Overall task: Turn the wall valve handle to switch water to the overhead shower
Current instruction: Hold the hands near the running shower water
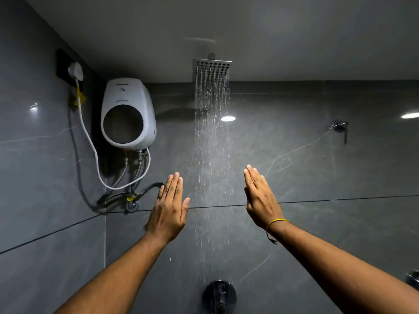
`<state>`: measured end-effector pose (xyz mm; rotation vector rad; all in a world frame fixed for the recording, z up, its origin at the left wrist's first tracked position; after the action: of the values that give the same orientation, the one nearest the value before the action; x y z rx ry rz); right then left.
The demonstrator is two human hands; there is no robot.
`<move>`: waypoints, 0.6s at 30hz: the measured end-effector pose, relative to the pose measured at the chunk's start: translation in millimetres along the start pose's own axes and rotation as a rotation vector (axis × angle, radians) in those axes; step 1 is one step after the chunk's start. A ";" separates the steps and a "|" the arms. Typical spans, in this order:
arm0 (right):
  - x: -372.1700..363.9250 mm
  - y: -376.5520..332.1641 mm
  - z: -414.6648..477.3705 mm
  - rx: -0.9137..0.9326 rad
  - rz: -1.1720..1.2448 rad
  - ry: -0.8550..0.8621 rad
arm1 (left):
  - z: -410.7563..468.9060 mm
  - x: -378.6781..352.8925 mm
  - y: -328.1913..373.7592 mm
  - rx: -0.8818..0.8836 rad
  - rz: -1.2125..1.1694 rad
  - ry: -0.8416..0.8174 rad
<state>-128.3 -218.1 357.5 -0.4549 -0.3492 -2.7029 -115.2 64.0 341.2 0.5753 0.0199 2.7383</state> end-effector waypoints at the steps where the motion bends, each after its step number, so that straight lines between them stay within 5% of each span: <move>1: 0.0 0.0 0.4 0.001 0.000 -0.002 | -0.3 0.3 0.1 0.003 -0.004 -0.004; 18: -6.6 -6.0 -1.1 0.014 0.018 -0.024 | -4.4 2.4 1.9 0.011 -0.024 -0.043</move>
<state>-125.2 -210.9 353.1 -0.4843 -0.3681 -2.6779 -119.6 63.2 338.2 0.6321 0.0311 2.7036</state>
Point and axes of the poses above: each hand's wrist, its own z-axis towards the middle knuckle, its own x-axis out of the back of the hand, y = z × x, the point moved 6 cm from there along z, towards the middle knuckle, and after that the axes turned 10 degrees about x, right-handed, at the moved point
